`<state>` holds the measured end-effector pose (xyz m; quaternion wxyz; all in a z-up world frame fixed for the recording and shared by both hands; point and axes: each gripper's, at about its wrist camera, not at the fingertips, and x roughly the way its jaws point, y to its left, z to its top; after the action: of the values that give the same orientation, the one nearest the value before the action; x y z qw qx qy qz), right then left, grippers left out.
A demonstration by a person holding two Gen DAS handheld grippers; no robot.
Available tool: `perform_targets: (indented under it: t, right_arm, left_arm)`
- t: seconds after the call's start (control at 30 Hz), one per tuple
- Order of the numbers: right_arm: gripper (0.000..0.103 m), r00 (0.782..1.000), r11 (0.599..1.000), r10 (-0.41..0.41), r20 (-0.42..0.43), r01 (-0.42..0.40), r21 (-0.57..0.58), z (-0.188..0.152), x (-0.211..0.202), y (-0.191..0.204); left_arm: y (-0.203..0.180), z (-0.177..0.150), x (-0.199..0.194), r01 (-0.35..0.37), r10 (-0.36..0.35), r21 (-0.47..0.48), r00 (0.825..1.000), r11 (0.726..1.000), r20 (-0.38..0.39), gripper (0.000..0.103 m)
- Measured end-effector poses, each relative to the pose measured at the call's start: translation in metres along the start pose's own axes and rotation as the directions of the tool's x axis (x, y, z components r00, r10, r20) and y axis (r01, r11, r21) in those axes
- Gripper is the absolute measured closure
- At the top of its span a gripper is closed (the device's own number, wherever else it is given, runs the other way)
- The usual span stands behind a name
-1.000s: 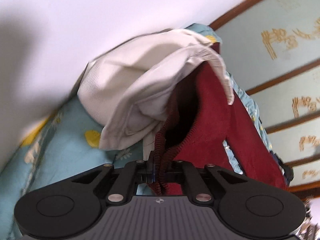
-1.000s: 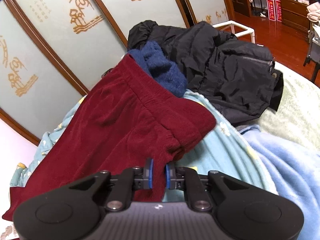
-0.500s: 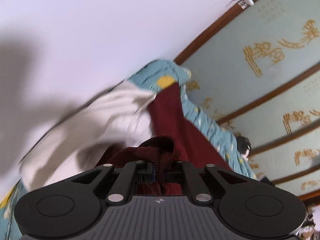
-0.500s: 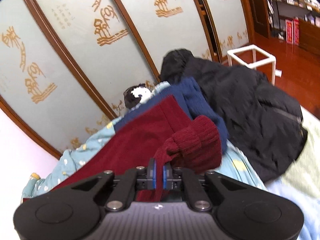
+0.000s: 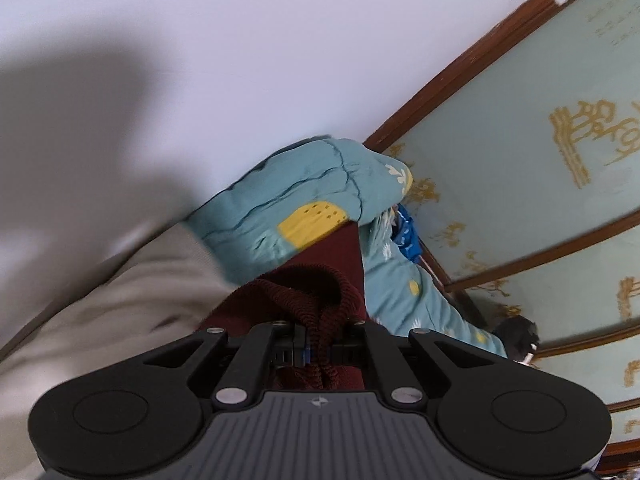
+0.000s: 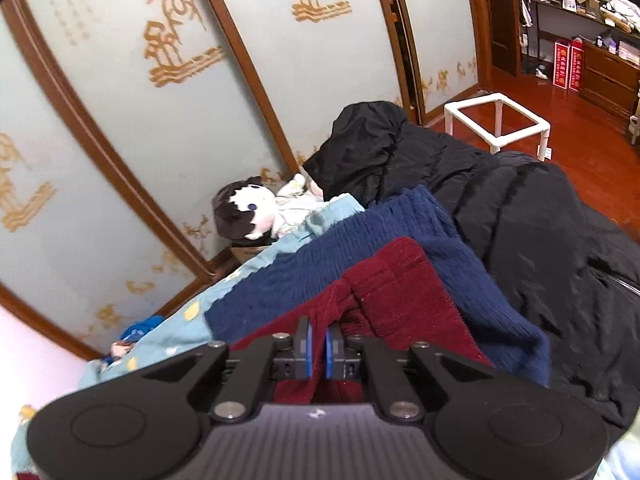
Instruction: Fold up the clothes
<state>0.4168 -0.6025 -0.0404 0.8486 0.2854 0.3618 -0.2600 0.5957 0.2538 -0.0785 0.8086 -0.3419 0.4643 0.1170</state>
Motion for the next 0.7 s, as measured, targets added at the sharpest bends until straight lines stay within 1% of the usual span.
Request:
perform_targets:
  t: [0.07, 0.17, 0.27, 0.33, 0.37, 0.4, 0.43, 0.47, 0.5, 0.57, 0.6, 0.67, 0.7]
  right_arm:
    - [0.098, 1.000, 1.000, -0.023, 0.001, 0.023, 0.000, 0.004, 0.017, 0.007]
    - [0.098, 0.998, 0.998, -0.071, 0.002, 0.071, 0.003, 0.008, 0.051, 0.021]
    - [0.098, 0.994, 0.994, -0.107, 0.004, 0.107, -0.006, 0.011, 0.074, 0.031]
    - [0.098, 0.991, 0.991, -0.134, 0.006, 0.134, -0.024, 0.010, 0.087, 0.037]
    - [0.097, 0.989, 0.988, -0.148, 0.007, 0.148, -0.033, 0.009, 0.093, 0.040]
    - [0.097, 0.986, 0.985, -0.167, 0.005, 0.167, -0.049, 0.006, 0.100, 0.043]
    - [0.096, 0.986, 0.984, -0.168, 0.006, 0.168, -0.055, 0.007, 0.101, 0.044]
    - [0.093, 0.986, 0.984, -0.168, 0.007, 0.168, -0.061, 0.008, 0.101, 0.046]
    - [0.091, 0.986, 0.984, -0.168, 0.007, 0.168, -0.066, 0.009, 0.102, 0.047]
    - [0.086, 0.986, 0.983, -0.167, 0.009, 0.168, -0.077, 0.010, 0.102, 0.049]
    - [0.085, 0.986, 0.982, -0.167, 0.009, 0.167, -0.083, 0.011, 0.103, 0.050]
    - [0.084, 0.989, 0.985, -0.147, 0.016, 0.148, -0.088, 0.017, 0.095, 0.051]
    - [0.083, 0.990, 0.986, -0.136, 0.019, 0.137, -0.090, 0.020, 0.092, 0.052]
  left_arm:
    - [-0.009, 0.009, 0.022, -0.007, 0.007, -0.001, 1.000, 1.000, -0.002, 0.098]
    - [-0.019, 0.018, 0.042, -0.018, 0.018, 0.004, 1.000, 1.000, -0.003, 0.098]
    - [-0.029, 0.024, 0.070, -0.046, 0.047, 0.022, 0.999, 0.999, -0.014, 0.097]
    - [-0.034, 0.026, 0.084, -0.079, 0.081, 0.046, 0.996, 0.996, -0.025, 0.094]
    - [-0.035, 0.027, 0.090, -0.098, 0.100, 0.059, 0.994, 0.993, -0.031, 0.088]
    - [-0.036, 0.028, 0.093, -0.109, 0.112, 0.067, 0.993, 0.992, -0.033, 0.077]
    - [-0.037, 0.027, 0.092, -0.128, 0.130, 0.080, 0.991, 0.988, -0.012, 0.068]
    - [-0.039, 0.028, 0.089, -0.157, 0.155, 0.103, 0.988, 0.982, 0.027, 0.048]
    - [-0.041, 0.029, 0.082, -0.173, 0.166, 0.125, 0.984, 0.977, 0.066, 0.037]
    - [-0.046, 0.033, 0.066, -0.193, 0.170, 0.172, 0.975, 0.966, 0.142, 0.036]
    - [-0.048, 0.034, 0.058, -0.196, 0.166, 0.190, 0.973, 0.962, 0.163, 0.036]
    - [-0.051, 0.032, 0.045, -0.183, 0.147, 0.215, 0.974, 0.959, 0.172, 0.035]
    - [-0.053, 0.031, 0.038, -0.176, 0.137, 0.228, 0.975, 0.958, 0.176, 0.033]
